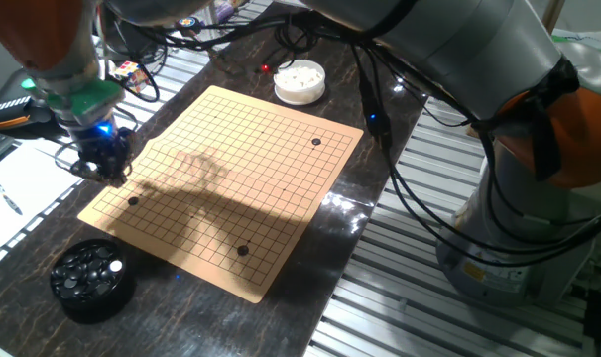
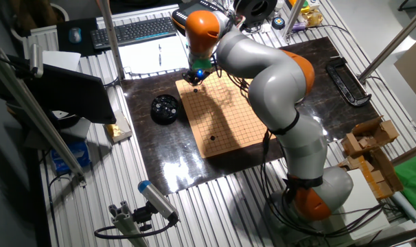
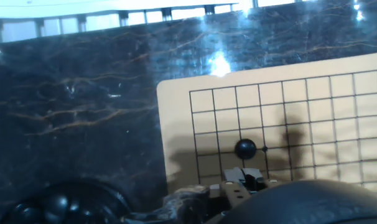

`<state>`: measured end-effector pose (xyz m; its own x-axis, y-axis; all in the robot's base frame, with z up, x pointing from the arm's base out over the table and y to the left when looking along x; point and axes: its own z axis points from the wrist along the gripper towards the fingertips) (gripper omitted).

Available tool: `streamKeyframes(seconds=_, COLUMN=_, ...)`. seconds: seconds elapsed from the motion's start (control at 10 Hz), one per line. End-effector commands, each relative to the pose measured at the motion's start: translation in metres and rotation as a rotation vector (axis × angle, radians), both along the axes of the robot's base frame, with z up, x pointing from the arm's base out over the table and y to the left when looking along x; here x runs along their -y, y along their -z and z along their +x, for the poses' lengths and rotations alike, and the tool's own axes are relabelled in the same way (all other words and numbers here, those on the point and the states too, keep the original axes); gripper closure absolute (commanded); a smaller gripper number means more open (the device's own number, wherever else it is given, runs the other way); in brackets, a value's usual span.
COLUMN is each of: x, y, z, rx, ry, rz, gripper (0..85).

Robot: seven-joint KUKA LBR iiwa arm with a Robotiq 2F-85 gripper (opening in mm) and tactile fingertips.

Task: Play the first move as black on the 3-4 point in the upper right corner of the Go board

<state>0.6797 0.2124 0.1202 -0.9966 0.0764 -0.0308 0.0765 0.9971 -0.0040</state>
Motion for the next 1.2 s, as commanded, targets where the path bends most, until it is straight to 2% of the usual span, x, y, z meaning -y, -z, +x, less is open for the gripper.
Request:
streamKeyframes(seconds=0.0, x=0.001, y=-0.008, z=-0.001, rx=0.001, ry=-0.008, rz=-0.003, gripper=84.3)
streamKeyframes(seconds=0.1, x=0.005, y=-0.019, z=-0.0022, rx=0.004, ry=-0.016, rz=-0.009, gripper=84.3)
streamKeyframes(seconds=0.2, x=0.01, y=-0.03, z=-0.0007, rx=-0.006, ry=-0.031, rz=-0.014, gripper=84.3)
streamKeyframes(seconds=0.3, x=0.017, y=-0.04, z=0.0008, rx=-0.016, ry=-0.042, rz=0.002, gripper=84.3)
streamKeyframes(seconds=0.4, x=0.024, y=-0.049, z=0.0018, rx=-0.021, ry=-0.059, rz=0.002, gripper=84.3)
streamKeyframes(seconds=0.7, x=0.043, y=-0.073, z=0.0107, rx=-0.039, ry=-0.097, rz=-0.009, gripper=84.3)
streamKeyframes(seconds=0.8, x=0.047, y=-0.078, z=0.0135, rx=-0.031, ry=-0.104, rz=-0.017, gripper=84.3)
streamKeyframes(seconds=1.1, x=0.051, y=-0.102, z=0.0227, rx=-0.037, ry=-0.105, rz=-0.046, gripper=84.3)
